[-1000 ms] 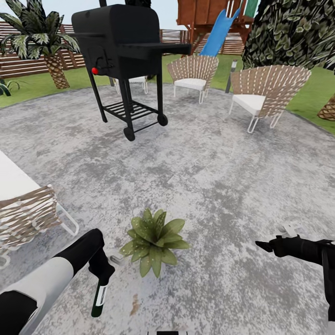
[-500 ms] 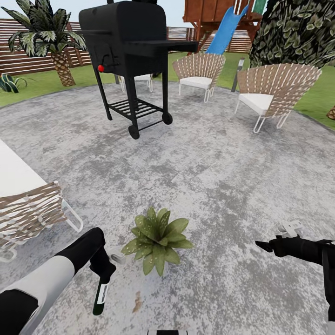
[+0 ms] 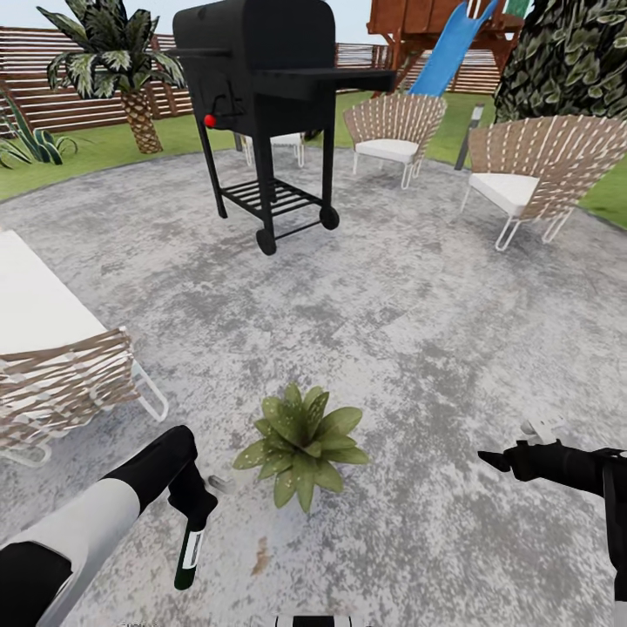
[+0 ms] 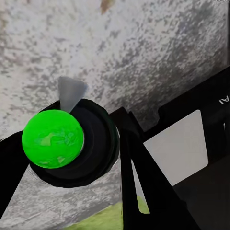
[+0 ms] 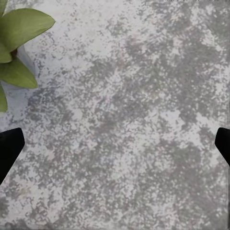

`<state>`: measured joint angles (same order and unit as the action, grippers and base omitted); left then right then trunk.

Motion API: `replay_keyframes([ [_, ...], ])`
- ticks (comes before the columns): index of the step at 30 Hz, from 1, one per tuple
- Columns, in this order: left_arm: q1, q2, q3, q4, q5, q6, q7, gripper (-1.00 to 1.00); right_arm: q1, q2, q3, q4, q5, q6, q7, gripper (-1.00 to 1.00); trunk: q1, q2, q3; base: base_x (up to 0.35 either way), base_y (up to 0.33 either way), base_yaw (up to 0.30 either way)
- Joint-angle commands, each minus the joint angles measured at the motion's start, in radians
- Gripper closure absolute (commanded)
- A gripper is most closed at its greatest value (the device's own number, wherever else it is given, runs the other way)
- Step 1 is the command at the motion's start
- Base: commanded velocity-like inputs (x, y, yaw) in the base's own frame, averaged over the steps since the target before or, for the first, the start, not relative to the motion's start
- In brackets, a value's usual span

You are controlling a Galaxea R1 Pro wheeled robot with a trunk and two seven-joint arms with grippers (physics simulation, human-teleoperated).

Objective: Pick up the pesticide atomizer in the garden and spray insectifuge to fully cover both potted plants in the garden.

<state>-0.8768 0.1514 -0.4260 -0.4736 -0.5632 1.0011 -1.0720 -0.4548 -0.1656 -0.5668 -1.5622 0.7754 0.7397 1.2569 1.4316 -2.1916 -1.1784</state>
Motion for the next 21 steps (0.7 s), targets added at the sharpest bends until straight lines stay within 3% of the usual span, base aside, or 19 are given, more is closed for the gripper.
replay_keyframes([
  [1,-0.001,0.0,-0.003,-0.002,-0.009,0.005,-0.01,1.0,-0.001,0.0,-0.001,-0.001,0.007,0.007,0.009,-1.0,0.0,0.0,-0.002,-0.055,-0.273,0.182],
  [8,-0.001,0.0,-0.003,-0.002,-0.009,0.005,-0.01,1.0,-0.001,0.0,-0.001,-0.001,0.007,0.007,0.011,-1.0,0.0,0.0,-0.009,-0.055,-0.27,0.164],
  [21,-0.001,0.0,-0.002,-0.002,-0.009,0.005,-0.009,1.0,-0.001,-0.001,-0.006,-0.003,0.007,0.007,0.011,-1.0,0.0,0.0,-0.011,-0.005,-0.03,0.02],
])
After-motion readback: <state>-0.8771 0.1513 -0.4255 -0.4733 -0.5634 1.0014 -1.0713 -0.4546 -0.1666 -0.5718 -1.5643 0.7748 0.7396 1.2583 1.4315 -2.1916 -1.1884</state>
